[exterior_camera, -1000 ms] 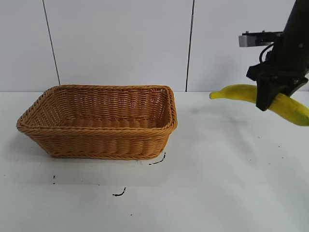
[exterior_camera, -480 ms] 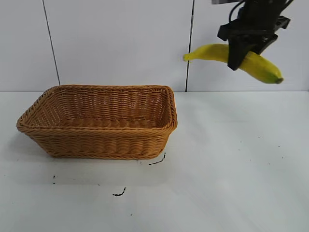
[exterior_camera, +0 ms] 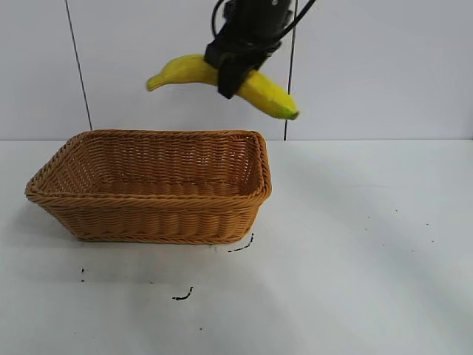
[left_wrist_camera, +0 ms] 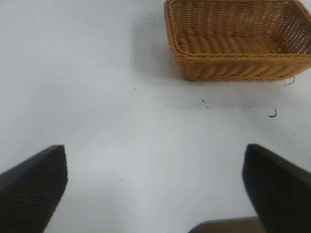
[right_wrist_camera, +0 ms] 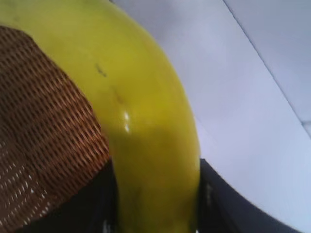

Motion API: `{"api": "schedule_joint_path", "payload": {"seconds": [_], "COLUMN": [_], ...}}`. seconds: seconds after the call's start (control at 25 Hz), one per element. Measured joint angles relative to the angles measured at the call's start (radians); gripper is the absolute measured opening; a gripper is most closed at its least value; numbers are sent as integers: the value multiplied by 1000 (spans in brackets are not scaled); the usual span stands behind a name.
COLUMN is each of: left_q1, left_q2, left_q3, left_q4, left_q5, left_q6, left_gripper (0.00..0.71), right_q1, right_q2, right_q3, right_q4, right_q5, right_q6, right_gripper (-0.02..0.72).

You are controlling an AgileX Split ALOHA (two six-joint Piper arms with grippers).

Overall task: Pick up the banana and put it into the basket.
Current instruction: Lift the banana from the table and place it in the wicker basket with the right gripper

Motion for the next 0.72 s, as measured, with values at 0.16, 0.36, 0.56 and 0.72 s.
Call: {"api": "schedule_joint_path", "payload": {"seconds": [0.16, 0.36, 0.56, 0.72], "left_q1": [0, 0, 0, 0], "left_q2": [0, 0, 0, 0], "left_q3": [0, 0, 0, 0], "left_q4": [0, 0, 0, 0], "left_q5": [0, 0, 0, 0], "left_q6": [0, 0, 0, 0], "left_gripper": [695, 695, 695, 695], "right_q1": [66, 93, 87, 82], "right_q2": [39, 97, 157, 192], "right_q3": [0, -1, -1, -1], "right_q4": [4, 26, 21, 28], "right_q5": [-130, -218, -233, -262], "right_q6": [-126, -152, -152, -152], "right_gripper": [313, 313, 313, 313]}}
